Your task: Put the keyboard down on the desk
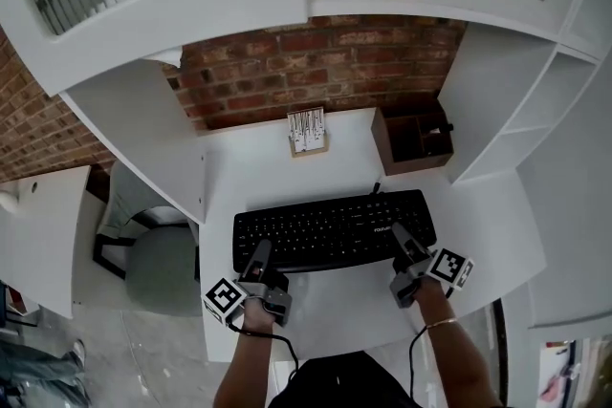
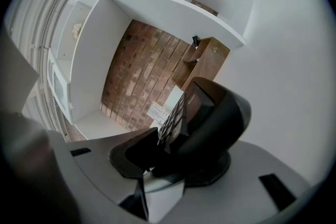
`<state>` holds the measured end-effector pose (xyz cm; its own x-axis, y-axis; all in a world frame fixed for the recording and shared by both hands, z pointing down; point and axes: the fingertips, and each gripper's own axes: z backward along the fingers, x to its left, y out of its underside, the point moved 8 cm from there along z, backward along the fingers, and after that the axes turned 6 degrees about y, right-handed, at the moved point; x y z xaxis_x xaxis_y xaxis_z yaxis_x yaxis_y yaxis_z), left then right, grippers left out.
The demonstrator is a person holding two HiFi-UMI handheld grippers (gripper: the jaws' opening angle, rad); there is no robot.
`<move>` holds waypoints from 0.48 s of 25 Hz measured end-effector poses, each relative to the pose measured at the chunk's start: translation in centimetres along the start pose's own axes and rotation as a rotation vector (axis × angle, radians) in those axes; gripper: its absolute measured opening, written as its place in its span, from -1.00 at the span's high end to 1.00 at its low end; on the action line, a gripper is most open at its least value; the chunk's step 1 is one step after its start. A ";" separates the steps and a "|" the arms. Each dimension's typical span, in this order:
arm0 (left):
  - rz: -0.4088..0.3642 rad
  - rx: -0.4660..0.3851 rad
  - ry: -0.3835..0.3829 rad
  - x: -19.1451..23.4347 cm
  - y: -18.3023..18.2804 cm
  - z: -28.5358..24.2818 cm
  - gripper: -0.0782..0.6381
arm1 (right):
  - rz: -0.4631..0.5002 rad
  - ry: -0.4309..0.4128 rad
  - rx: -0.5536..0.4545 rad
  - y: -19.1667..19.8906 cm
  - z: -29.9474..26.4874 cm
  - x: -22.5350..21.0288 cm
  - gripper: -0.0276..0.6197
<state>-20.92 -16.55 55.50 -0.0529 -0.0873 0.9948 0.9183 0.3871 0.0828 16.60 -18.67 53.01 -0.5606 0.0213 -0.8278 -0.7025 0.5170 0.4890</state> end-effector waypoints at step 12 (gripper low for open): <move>0.003 -0.014 -0.056 1.3 0.1 -0.5 0.52 | -0.061 0.039 0.050 -0.4 -1.5 -1.3 0.51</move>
<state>-20.72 -17.05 56.75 -0.0718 -0.0341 0.9968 0.9240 0.3740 0.0793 16.98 -20.23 54.32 -0.5345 -0.0445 -0.8440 -0.7138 0.5586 0.4225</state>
